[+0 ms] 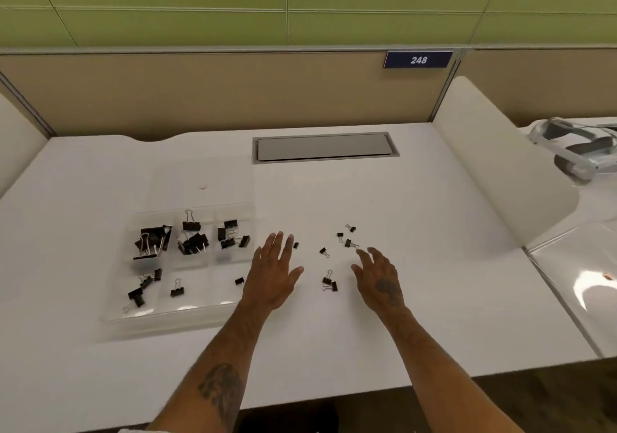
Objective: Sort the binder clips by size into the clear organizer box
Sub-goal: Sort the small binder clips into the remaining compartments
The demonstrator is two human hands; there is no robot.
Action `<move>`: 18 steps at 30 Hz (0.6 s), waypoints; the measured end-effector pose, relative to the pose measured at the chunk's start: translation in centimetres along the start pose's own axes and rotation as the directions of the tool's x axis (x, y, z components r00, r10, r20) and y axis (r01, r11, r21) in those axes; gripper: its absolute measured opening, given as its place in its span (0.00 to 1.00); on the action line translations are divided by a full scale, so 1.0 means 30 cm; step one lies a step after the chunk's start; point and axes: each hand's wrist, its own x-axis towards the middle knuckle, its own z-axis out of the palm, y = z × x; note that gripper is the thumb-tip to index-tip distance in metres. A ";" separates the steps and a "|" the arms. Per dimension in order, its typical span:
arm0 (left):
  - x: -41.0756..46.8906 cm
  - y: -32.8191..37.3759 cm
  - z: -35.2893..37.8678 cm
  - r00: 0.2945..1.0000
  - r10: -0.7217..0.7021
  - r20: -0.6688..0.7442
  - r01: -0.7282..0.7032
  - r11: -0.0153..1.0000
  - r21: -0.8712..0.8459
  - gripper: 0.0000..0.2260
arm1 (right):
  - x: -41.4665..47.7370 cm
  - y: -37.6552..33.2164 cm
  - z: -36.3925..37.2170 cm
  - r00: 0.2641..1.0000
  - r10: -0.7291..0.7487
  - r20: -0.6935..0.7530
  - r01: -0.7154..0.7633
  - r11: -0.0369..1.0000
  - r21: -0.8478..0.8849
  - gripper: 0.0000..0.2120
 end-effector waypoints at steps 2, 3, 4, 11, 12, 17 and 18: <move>0.008 0.016 0.018 1.000 -0.005 0.010 0.005 1.000 -0.019 0.32 | 0.037 0.021 -0.002 1.000 -0.009 -0.008 0.009 1.000 0.029 0.21; 0.010 0.023 0.024 1.000 -0.003 0.007 0.003 1.000 -0.025 0.33 | 0.055 0.027 -0.002 1.000 -0.018 -0.013 0.018 0.999 0.038 0.20; 0.012 0.030 0.030 1.000 0.000 0.000 0.000 1.000 -0.031 0.33 | 0.074 0.030 -0.002 0.999 -0.034 -0.021 0.035 0.999 0.042 0.20; 0.059 0.042 0.049 0.999 0.007 0.039 -0.005 0.998 -0.058 0.29 | 0.190 0.008 0.001 0.992 -0.127 -0.017 0.128 0.989 0.069 0.16; 0.066 0.043 0.047 0.999 0.006 0.046 -0.003 0.998 -0.060 0.28 | 0.202 0.009 0.005 0.990 -0.144 0.003 0.144 0.988 0.054 0.16; 0.075 0.025 0.067 0.996 0.093 0.002 -0.093 0.996 -0.017 0.21 | 0.221 0.020 0.046 0.981 -0.191 0.018 0.191 0.981 -0.028 0.13; 0.074 0.024 0.071 0.994 0.105 -0.002 -0.105 0.994 -0.008 0.20 | 0.220 0.019 0.053 0.982 -0.188 -0.006 0.188 0.982 -0.021 0.12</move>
